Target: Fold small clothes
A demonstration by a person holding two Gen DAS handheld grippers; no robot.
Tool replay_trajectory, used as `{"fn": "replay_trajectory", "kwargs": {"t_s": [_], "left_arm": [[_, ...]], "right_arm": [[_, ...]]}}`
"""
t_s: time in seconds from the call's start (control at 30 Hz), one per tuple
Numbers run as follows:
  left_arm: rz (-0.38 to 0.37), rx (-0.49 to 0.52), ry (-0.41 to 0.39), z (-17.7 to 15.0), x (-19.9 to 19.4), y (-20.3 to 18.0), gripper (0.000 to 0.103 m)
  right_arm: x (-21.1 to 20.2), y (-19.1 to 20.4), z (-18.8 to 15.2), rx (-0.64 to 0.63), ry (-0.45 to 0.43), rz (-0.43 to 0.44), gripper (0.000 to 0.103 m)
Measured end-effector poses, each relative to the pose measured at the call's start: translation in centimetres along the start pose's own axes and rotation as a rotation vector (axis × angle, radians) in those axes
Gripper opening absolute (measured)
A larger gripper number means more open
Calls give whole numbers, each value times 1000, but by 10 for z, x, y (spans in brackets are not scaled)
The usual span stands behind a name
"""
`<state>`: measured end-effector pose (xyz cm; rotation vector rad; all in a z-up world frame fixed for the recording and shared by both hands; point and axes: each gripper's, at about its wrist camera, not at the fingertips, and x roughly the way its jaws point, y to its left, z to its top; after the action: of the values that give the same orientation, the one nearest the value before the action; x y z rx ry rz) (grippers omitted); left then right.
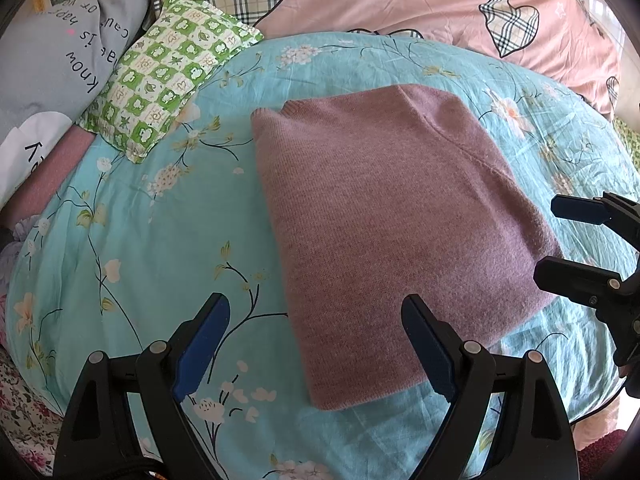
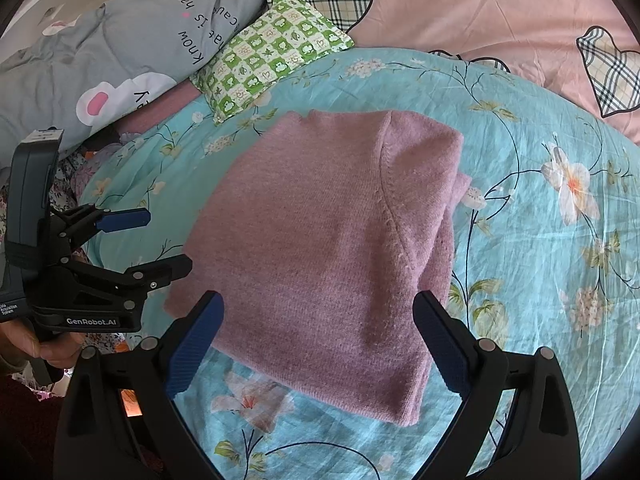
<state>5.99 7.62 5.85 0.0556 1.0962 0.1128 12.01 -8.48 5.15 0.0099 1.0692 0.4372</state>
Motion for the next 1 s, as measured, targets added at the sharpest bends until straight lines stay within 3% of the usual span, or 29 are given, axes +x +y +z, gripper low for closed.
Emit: {"fn": "replay_trajectory", "kwargs": {"t_s": [1.0], "left_arm": [[-6,-1,-23,2,-5,-6,88]], "right_arm": [[-3,-5,0,11,-1,-3,95]]}}
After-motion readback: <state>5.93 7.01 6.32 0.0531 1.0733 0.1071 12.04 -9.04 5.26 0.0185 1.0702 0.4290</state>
